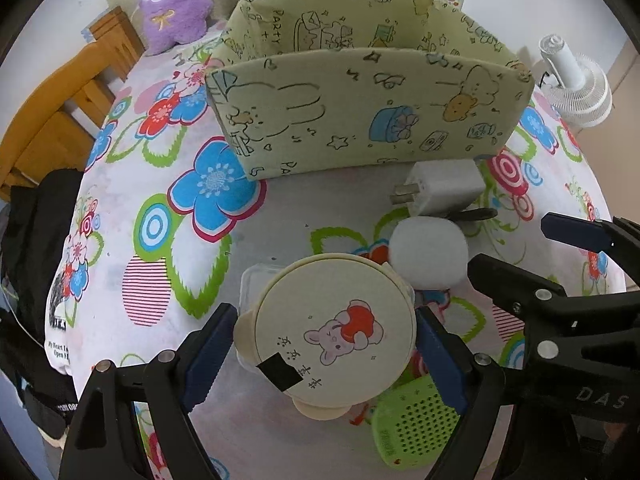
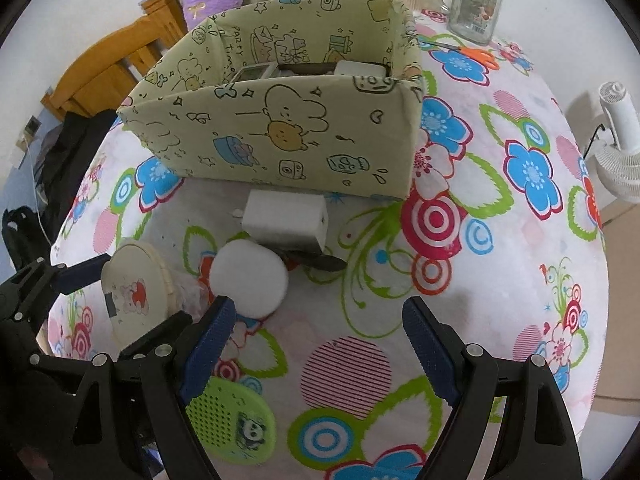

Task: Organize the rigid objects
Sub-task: 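Move right tool to the white round puck and close on it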

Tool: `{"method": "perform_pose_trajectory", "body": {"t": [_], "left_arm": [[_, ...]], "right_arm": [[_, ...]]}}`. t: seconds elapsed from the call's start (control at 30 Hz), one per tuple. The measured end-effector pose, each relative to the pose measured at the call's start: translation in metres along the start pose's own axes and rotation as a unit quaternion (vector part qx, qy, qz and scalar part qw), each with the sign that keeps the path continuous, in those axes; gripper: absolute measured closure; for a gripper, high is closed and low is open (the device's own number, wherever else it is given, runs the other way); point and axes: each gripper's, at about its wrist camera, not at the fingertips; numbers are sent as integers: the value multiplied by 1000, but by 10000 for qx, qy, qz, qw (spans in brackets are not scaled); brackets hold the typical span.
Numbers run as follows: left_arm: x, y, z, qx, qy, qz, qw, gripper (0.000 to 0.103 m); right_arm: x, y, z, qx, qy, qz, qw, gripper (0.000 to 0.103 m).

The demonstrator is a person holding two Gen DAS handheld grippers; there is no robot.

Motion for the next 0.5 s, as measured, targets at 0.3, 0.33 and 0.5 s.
{"method": "perform_pose_trajectory", "body": {"t": [0.3,0.33,0.5], "left_arm": [[-18,8,1,-249,44,-141,9996,13],[-19,8,0,-249,45,-156,9996,13],[-28,5,2,-235,40,-271,9993,8]], "right_arm": [[-14,10,7,-108,89,-60,9999,15],[-16,12,8,-117,98,-69,9999,15],[-23,22,12,-199,196,-98,9996,15]]}}
Point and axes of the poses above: each gripper's, at about its wrist camera, not at the fingertips, and y roughly the way its jaws point, x to its right, z to its top, and after that the axes turned 3 degrees about -y, right-handed
